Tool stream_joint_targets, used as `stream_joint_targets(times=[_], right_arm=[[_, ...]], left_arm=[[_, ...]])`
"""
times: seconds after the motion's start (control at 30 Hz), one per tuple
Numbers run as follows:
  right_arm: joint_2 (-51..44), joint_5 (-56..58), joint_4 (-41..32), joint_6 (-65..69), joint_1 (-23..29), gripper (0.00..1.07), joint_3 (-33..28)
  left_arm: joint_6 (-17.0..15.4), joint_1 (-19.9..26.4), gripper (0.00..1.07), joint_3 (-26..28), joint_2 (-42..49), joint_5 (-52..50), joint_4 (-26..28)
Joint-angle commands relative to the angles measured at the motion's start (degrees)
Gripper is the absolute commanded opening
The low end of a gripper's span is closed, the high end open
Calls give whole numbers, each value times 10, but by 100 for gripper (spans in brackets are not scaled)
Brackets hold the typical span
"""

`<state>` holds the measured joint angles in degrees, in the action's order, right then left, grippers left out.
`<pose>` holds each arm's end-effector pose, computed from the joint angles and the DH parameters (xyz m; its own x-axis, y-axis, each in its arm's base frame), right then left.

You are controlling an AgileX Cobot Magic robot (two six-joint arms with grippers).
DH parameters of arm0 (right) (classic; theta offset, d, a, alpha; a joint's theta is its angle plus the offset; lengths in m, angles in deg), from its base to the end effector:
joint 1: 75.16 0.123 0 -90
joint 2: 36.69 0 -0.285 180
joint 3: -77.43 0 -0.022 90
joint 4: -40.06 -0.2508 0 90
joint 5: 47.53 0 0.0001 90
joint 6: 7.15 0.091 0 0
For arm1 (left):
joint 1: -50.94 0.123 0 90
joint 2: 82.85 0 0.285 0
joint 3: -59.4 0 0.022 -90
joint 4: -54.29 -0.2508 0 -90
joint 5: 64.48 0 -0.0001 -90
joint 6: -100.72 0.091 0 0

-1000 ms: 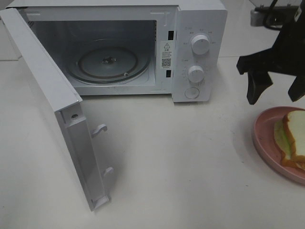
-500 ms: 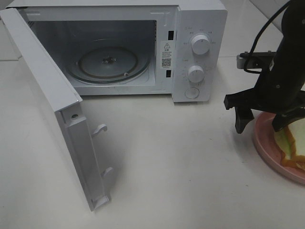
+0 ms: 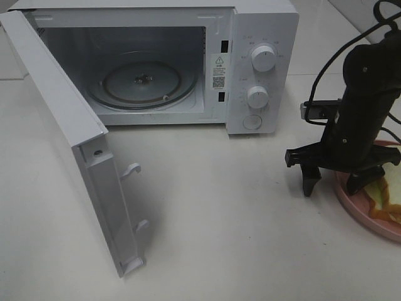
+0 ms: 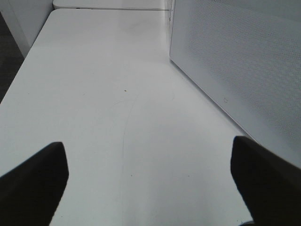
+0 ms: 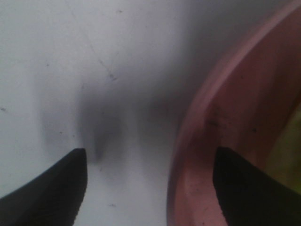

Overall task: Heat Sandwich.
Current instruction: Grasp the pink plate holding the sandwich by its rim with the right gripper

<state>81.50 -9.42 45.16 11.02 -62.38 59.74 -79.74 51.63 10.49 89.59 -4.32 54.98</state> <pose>0.3274 0.0691 0.1191 -0.9928 0.0251 -0.1167 0.0285 0.9992 -0.0268 -0.0043 -0.0010 0.2765 -0.4481 -0.0194 -0.8938 -0.0090 0.9998 -0.0172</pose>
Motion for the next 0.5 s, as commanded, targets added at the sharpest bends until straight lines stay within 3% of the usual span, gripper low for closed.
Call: stream_joint_targets(times=[0.03,0.3,0.43,0.5], right_arm=[[21,-15,6,9,-1,70,-4],[36,-15,6,15,-1,62,-4],[36,-11,14,17,-1,50,-4],[36,-8,23,29,-1,37,-4]], left_arm=[[-1,1,86,-1,7,-7,0],[-1,1,86,-1,7,-7,0],[-1,1,86,-1,7,-7,0],[-1,1,86,-1,7,-7,0]])
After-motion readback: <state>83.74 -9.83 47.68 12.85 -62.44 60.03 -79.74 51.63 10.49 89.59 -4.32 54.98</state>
